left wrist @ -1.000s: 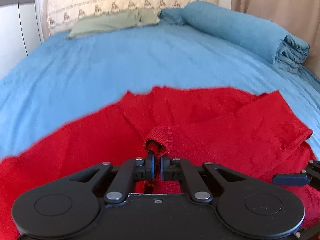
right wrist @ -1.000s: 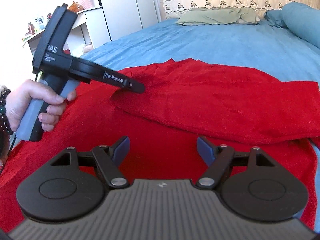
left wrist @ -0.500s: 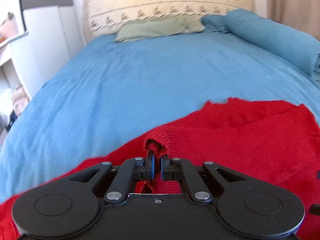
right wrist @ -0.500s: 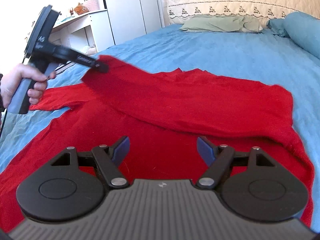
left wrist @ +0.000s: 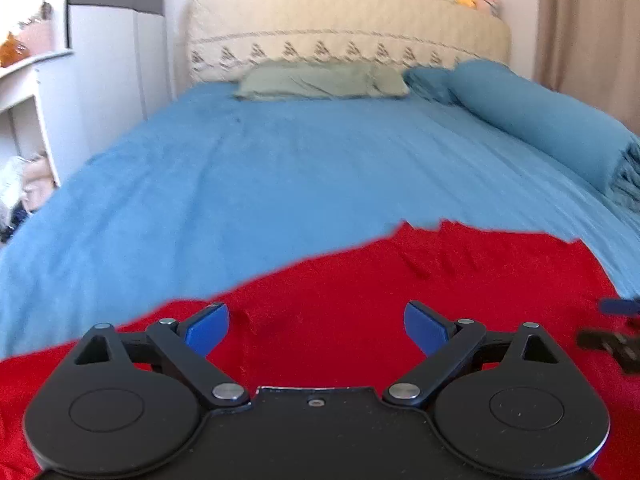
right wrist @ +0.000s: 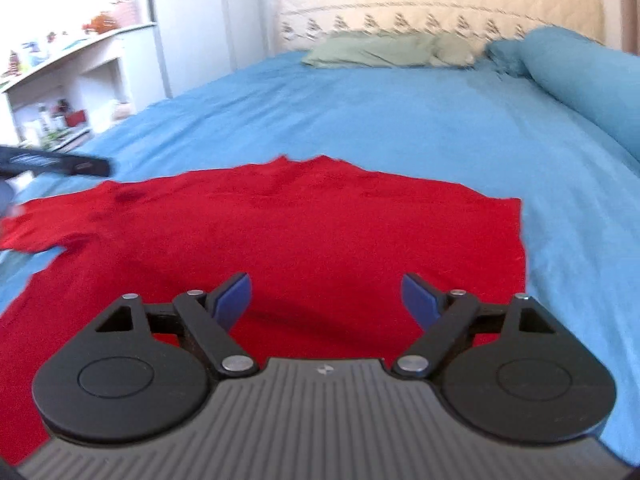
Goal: Fold small clothes
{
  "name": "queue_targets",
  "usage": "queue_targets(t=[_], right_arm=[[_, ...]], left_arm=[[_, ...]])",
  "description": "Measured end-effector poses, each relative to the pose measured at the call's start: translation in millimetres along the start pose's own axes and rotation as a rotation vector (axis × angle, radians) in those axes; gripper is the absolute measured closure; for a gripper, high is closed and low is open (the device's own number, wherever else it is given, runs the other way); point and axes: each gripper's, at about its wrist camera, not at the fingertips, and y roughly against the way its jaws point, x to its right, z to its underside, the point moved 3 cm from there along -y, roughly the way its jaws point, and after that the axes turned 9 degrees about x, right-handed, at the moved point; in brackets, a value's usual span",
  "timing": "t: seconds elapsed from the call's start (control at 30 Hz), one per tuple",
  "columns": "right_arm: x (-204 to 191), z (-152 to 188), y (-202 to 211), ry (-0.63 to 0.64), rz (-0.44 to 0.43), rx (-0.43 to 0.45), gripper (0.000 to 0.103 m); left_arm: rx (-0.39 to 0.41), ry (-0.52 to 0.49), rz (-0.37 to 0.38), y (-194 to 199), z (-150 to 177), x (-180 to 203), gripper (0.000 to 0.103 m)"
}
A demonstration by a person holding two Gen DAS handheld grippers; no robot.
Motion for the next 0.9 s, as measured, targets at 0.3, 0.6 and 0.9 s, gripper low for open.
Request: queue_targets(t=[0.3, 0.6, 0.9], right_arm=[[50.2, 21.1, -23.5, -0.018, 0.079, -0.056, 0.005], [34.0, 10.5, -18.6, 0.059, 0.082, 0.012, 0.004], [50.9, 20.5, -50.4, -0.004, 0.123, 0.003, 0.0]], left_arm=[[-0.075, -0.033, 0.08, -0.2, 32.7, 16.1, 0.006], [-0.076, 0.019, 0.096, -44.8, 11.1, 18.7, 0.004], [-0.119, 0.077, 0.016, -78.9, 25.5, -9.0, 0.0]])
